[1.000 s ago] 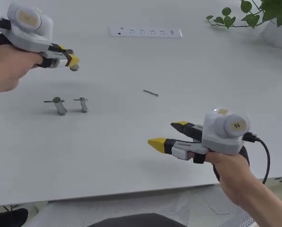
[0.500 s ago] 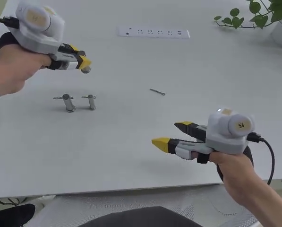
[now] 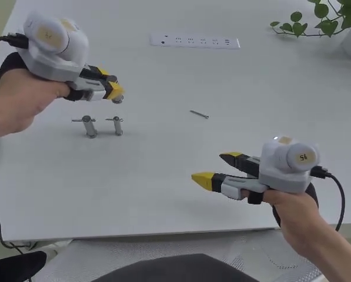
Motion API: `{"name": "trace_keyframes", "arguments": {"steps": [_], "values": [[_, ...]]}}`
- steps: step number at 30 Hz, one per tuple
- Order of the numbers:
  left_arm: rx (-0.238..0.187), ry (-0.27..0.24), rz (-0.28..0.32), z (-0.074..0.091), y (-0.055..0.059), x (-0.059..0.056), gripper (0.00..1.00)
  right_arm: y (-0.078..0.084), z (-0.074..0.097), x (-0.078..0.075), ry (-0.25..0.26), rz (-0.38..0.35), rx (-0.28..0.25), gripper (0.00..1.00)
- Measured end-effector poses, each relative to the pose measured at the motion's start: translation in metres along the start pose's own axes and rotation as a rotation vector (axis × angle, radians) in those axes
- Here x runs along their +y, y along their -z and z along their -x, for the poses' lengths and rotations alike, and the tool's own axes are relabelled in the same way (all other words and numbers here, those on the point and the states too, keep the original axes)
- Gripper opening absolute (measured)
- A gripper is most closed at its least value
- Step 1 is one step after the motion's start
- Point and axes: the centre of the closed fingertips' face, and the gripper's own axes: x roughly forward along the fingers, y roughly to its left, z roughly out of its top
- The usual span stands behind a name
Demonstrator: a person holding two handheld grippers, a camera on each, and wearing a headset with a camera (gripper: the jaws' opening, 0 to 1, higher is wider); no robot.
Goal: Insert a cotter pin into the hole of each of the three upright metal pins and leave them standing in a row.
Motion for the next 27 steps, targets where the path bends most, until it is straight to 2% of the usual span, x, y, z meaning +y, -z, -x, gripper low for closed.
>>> {"name": "trace_keyframes", "arguments": {"steps": [3,15,20,27], "values": [[0.0,0.011,-0.009,0.001,0.003,-0.011,0.11,0.0,0.001,0.0,0.001,-0.002,-0.002,0.63],[0.024,0.071,-0.027,0.0,0.025,-0.061,0.11,0.005,0.001,0.002,0.001,-0.008,0.002,0.63],[0.033,0.082,-0.034,-0.002,0.03,-0.069,0.11,0.007,0.001,0.003,-0.002,-0.008,0.006,0.63],[0.033,0.085,-0.033,-0.004,0.034,-0.071,0.11,0.007,0.001,0.004,-0.002,-0.007,0.006,0.64]]}}
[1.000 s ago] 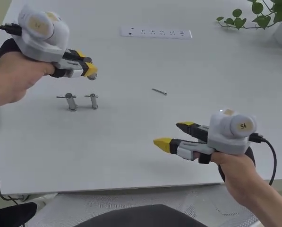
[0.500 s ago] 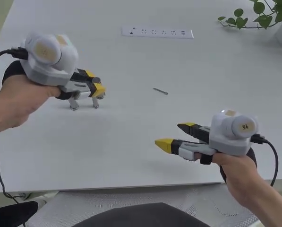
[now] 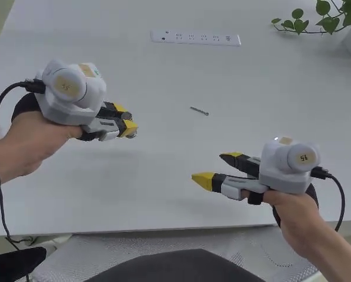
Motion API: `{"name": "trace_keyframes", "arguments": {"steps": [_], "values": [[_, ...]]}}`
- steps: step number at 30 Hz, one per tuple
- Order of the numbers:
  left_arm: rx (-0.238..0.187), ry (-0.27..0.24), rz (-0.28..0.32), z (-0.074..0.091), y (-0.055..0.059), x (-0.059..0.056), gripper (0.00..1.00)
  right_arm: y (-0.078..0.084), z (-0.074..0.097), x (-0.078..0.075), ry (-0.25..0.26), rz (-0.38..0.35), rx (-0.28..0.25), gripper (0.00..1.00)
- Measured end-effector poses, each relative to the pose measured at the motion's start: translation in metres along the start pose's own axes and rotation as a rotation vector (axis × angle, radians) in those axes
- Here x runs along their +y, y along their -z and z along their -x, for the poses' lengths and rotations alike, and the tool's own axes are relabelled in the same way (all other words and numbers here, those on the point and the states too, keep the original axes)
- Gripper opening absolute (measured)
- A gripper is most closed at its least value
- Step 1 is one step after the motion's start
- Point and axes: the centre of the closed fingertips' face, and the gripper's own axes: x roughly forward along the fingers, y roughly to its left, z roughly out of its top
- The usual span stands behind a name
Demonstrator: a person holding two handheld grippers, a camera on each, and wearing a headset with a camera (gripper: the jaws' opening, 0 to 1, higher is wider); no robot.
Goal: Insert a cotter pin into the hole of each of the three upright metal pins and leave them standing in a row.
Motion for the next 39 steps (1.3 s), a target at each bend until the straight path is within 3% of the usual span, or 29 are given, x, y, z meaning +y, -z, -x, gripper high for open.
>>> {"name": "trace_keyframes", "arguments": {"steps": [21,39], "values": [[0.048,0.017,0.026,-0.033,0.048,-0.022,0.11,0.015,0.011,0.0,0.005,0.0,0.035,0.64],[0.065,0.001,0.048,-0.045,0.07,-0.018,0.11,0.019,0.01,0.001,-0.007,0.005,0.06,0.64]]}}
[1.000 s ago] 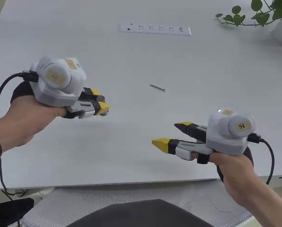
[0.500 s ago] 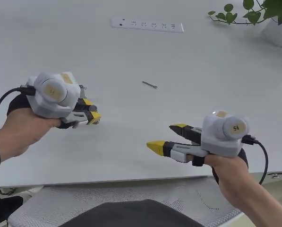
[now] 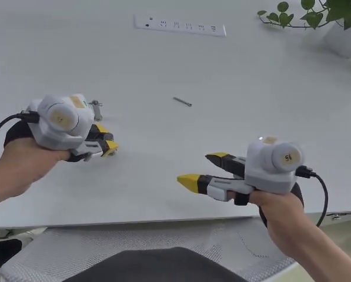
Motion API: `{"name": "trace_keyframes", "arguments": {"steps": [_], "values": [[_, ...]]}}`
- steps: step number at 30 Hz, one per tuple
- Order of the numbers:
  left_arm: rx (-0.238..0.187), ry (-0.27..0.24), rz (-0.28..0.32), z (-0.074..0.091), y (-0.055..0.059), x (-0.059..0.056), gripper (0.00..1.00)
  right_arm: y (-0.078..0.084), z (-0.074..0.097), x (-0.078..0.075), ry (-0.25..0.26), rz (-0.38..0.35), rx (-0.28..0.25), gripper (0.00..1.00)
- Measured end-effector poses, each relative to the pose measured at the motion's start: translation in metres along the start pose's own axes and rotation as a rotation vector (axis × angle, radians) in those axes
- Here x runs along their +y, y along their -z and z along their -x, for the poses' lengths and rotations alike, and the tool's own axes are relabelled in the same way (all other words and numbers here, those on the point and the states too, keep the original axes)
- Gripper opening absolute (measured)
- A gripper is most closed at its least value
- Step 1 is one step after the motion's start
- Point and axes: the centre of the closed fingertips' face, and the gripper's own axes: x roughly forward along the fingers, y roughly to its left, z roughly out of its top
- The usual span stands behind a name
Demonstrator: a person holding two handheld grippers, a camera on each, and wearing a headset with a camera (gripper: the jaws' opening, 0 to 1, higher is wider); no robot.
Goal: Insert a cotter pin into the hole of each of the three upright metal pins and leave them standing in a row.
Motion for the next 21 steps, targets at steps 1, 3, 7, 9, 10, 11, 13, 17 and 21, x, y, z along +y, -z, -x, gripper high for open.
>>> {"name": "trace_keyframes", "arguments": {"steps": [1,3,7,9,10,11,13,17,21], "values": [[0.0,-0.002,0.002,-0.0004,0.0009,0.0002,0.11,0.0003,-0.0002,0.0001,0.0,0.0,0.001,0.64],[0.0,-0.002,0.005,-0.0014,0.0028,0.0005,0.11,0.0008,-0.0005,0.0005,-0.003,0.0,0.003,0.64],[0.002,-0.002,0.01,-0.0032,0.007,-0.0004,0.11,0.0013,-0.0015,0.0006,-0.004,0.001,0.007,0.64],[-0.008,-0.001,0.017,-0.0023,0.0063,-0.0009,0.11,0.001,-0.0017,0.0007,-0.005,0.001,0.007,0.64],[-0.008,-0.002,0.015,-0.0022,0.0064,-0.0007,0.11,0.0008,-0.0018,0.0007,-0.006,0.002,0.007,0.64],[-0.008,0.0,0.014,-0.0022,0.0065,-0.001,0.11,0.0006,-0.0019,0.0006,-0.006,0.003,0.007,0.64],[-0.008,0.001,0.013,-0.0019,0.0068,-0.0015,0.12,0.0009,-0.0021,0.0005,-0.006,0.002,0.008,0.64],[-0.01,0.001,0.015,-0.0018,0.0066,-0.0022,0.12,0.0005,-0.0032,0.0017,-0.009,0.005,0.008,0.64],[-0.015,-0.004,0.02,-0.0021,0.0064,-0.0029,0.12,-0.0004,-0.0046,0.0034,-0.011,0.006,0.005,0.64]]}}
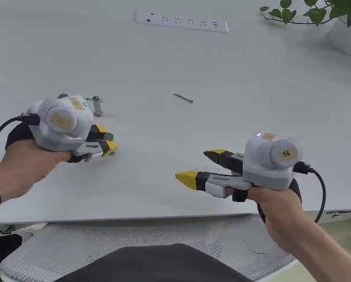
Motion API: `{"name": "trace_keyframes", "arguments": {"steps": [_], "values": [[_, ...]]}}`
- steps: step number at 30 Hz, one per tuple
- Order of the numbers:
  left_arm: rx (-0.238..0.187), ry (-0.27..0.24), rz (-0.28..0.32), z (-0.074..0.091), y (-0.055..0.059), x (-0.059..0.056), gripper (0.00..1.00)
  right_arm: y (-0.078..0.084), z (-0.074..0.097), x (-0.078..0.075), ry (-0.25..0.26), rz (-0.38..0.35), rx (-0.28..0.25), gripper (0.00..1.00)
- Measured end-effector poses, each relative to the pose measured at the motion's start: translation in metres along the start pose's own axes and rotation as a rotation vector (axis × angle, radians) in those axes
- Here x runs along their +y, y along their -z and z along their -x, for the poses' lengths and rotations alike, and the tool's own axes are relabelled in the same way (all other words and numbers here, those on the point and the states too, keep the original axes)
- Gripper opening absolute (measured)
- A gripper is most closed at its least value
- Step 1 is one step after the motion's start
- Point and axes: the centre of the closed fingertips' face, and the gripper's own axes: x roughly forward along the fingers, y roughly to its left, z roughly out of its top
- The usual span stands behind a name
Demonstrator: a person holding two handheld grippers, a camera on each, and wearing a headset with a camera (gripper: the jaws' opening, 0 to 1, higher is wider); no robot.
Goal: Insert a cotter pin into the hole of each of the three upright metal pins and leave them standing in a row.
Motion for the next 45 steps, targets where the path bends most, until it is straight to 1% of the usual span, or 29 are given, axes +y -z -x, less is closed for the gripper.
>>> {"name": "trace_keyframes", "arguments": {"steps": [8,18,22,24,26,28,33,36,42,45], "values": [[-0.006,-0.012,0.012,0.0,0.001,-0.001,0.13,0.001,0.001,0.001,0.001,-0.001,-0.003,0.64],[0.003,-0.022,0.029,-0.003,0.005,-0.001,0.13,0.0,0.001,0.001,0.001,0.0,-0.008,0.64],[0.008,-0.019,0.038,-0.002,0.008,-0.002,0.15,0.0,0.001,0.0,0.003,-0.001,-0.01,0.64],[0.006,-0.015,0.051,-0.001,0.009,-0.003,0.17,0.0,0.0,0.0,0.003,-0.002,-0.009,0.64],[0.011,-0.021,0.056,0.001,0.011,-0.002,0.18,-0.001,0.0,0.0,0.002,-0.001,-0.01,0.64],[0.01,-0.022,0.064,0.002,0.012,-0.002,0.19,-0.001,0.0,0.0,0.001,-0.003,-0.012,0.64],[0.005,-0.04,0.092,0.009,0.016,0.004,0.2,-0.003,-0.003,0.001,-0.005,0.0,-0.012,0.63],[0.005,-0.045,0.1,0.014,0.018,0.004,0.21,-0.004,-0.005,0.002,-0.008,0.003,-0.01,0.63],[-0.012,-0.056,0.11,0.027,0.017,0.005,0.22,-0.009,-0.008,0.002,-0.012,0.009,-0.013,0.63],[-0.019,-0.065,0.115,0.033,0.017,0.005,0.24,-0.01,-0.009,0.0,-0.012,0.011,-0.01,0.63]]}}
